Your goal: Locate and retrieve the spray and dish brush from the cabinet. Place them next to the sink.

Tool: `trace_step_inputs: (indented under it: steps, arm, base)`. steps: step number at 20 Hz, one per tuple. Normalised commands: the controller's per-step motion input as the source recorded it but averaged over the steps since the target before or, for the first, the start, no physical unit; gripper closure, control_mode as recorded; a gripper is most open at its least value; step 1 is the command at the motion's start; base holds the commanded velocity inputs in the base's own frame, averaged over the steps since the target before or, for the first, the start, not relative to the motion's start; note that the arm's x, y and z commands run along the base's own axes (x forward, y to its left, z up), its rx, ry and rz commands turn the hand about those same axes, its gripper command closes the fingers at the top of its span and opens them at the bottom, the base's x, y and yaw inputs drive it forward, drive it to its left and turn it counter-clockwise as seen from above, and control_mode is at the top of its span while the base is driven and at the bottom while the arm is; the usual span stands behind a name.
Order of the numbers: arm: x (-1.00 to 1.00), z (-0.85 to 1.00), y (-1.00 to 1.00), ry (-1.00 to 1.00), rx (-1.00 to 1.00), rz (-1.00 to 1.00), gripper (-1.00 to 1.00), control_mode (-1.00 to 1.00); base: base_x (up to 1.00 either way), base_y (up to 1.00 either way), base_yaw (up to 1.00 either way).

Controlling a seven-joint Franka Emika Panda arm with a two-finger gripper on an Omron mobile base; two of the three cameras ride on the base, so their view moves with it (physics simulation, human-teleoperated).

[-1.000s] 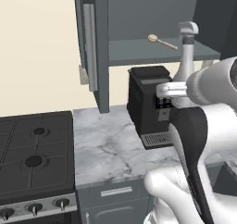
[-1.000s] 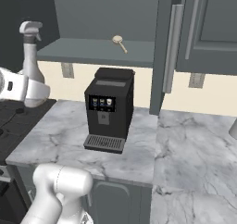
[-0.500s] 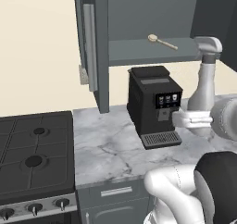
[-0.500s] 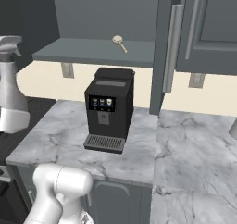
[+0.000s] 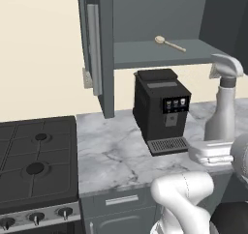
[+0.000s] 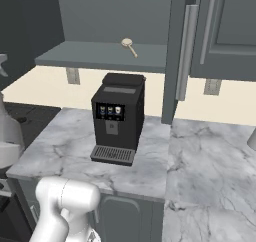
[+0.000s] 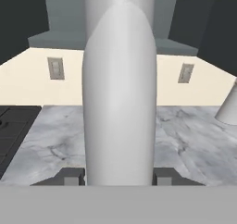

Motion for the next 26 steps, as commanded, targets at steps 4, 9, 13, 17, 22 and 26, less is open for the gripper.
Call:
trace_step_inputs:
  steps: [4, 9, 13, 17, 22, 26]
  arm:
    - [-0.37, -0.35, -0.01, -0.26, -0.12, 0.0, 1.0, -1.0]
    - [-0.28, -0.26, -0.07, -0.22, -0.05, 0.0, 1.0, -1.0]
    - [-0.04, -0.14, -0.13, -0.08, 0.0, 0.0, 1.0, -1.0]
    - [0.0, 0.0, 0.0, 0.0, 0.0, 0.0, 1.0, -1.0]
    - [0.0, 0.0, 0.0, 0.0, 0.0, 0.0, 1.0, -1.0]
    - [0.0, 0.0, 0.0, 0.0, 0.0, 0.0, 1.0, -1.0]
  base:
    - [0.0, 0.0, 0.0]
    - [0.0, 0.0, 0.0]
    - [0.0, 0.0, 0.0]
    - [0.0, 0.0, 0.0]
    - [0.0, 0.0, 0.0]
    - [0.0, 0.0, 0.0]
